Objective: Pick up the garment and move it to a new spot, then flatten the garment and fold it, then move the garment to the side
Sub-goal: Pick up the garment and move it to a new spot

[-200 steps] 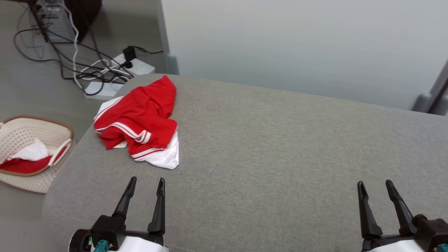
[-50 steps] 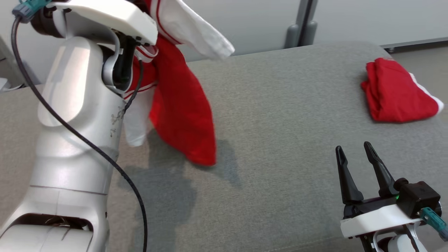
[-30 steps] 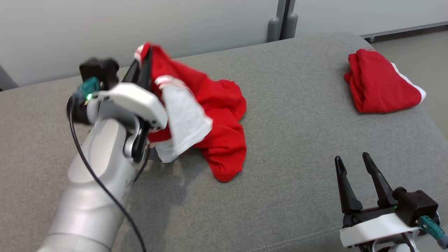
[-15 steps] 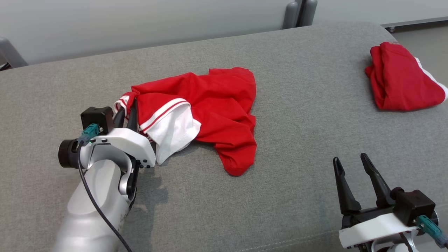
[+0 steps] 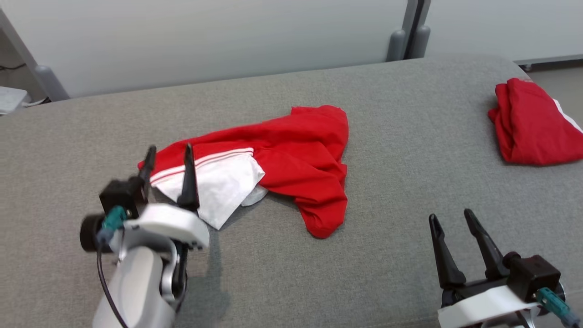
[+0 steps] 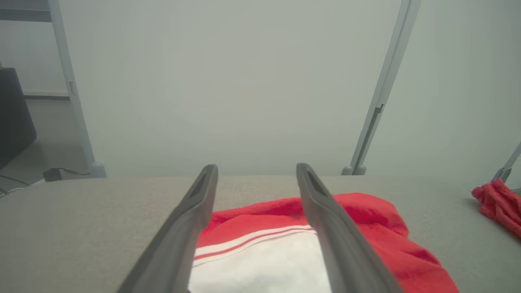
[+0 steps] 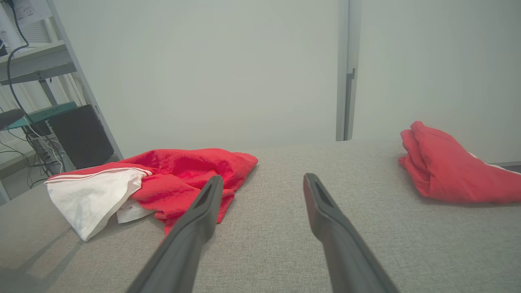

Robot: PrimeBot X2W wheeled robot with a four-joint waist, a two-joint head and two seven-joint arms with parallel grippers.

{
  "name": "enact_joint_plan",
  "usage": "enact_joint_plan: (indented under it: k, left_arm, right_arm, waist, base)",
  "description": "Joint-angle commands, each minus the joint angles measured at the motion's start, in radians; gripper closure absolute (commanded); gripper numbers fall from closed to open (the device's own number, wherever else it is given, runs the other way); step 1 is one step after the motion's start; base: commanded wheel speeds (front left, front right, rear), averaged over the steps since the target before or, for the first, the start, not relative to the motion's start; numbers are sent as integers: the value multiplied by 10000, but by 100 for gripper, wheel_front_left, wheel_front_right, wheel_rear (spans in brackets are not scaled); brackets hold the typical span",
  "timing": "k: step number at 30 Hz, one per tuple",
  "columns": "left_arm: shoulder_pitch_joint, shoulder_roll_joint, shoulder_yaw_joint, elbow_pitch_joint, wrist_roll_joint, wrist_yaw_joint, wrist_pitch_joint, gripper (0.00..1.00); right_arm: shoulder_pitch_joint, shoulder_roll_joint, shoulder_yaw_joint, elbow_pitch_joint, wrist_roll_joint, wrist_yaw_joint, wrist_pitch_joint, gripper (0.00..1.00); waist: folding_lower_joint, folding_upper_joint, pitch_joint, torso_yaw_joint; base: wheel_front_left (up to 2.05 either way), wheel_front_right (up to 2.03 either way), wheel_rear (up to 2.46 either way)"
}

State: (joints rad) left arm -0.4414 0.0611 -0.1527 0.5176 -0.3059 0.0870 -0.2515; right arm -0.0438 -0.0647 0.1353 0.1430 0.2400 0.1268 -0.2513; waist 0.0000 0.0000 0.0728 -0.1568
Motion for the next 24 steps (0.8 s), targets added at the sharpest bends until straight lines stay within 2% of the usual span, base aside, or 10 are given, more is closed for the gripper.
enact_joint_plan:
  k: [1, 5, 12, 18, 24]
  left_arm:
    - [399, 111, 320, -576, 77, -95, -102, 0]
    - [1632, -24, 185, -1181, -61, -152, -102, 0]
    - [3187, -100, -406, -1611, -583, 20, -102, 0]
    - [3664, -106, -1025, -2065, -999, 424, -102, 0]
    - [3849, -107, -1160, -2363, -968, 639, -102, 0]
  right_arm:
    - [70, -22, 216, -208, 73, 39, -105, 0]
    - [352, 11, 178, -192, 126, 39, -105, 0]
    - [762, 36, -42, -249, 142, 39, -105, 0]
    - [932, 50, -153, -344, 128, 39, -105, 0]
    - [991, 64, -115, -345, 125, 39, -105, 0]
  waist:
    - [0, 0, -203, 181]
    - [0, 0, -461, 416]
    - [0, 0, -801, 830]
    - [0, 0, -903, 1028]
    - [0, 0, -934, 1098]
  base:
    - [0, 0, 0]
    - [0, 0, 0]
    - [0, 0, 0]
    - [0, 0, 0]
    - [0, 0, 0]
